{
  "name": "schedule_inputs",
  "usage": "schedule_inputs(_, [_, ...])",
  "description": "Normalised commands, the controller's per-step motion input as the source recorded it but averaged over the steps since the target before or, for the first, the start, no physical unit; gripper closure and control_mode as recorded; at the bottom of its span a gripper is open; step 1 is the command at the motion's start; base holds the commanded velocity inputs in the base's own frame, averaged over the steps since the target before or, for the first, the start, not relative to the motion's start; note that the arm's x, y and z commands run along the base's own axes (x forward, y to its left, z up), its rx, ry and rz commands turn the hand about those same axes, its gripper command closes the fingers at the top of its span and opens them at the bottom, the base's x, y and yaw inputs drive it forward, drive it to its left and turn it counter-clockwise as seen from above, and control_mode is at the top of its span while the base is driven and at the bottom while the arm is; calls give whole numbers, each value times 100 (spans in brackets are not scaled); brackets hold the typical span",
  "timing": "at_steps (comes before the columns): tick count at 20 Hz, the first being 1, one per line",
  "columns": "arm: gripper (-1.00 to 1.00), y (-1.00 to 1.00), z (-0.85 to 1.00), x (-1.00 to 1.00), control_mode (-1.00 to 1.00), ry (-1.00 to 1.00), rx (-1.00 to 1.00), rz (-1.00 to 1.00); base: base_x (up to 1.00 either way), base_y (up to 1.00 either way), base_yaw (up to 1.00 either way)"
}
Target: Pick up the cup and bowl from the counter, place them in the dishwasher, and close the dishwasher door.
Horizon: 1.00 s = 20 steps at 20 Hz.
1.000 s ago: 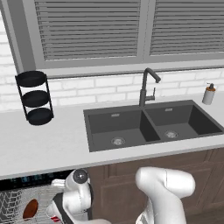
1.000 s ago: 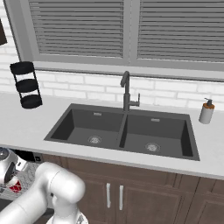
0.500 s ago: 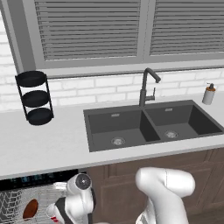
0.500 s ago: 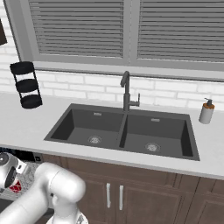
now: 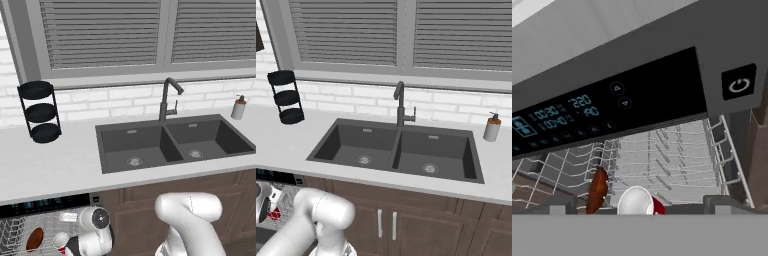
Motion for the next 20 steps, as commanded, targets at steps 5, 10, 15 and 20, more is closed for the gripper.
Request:
schedule_inputs(5, [-100, 0, 27, -26, -100, -10, 8, 3, 0, 0, 0])
schedule_inputs(10, [-100, 6, 19, -62, -100, -25, 7, 4, 0, 0, 0])
schedule_inputs(15, [-100, 29, 45, -63, -100, -7, -2, 3, 0, 0, 0])
schedule_inputs(20, [-100, 31, 98, -40, -100, 12, -18, 0, 0, 0, 0])
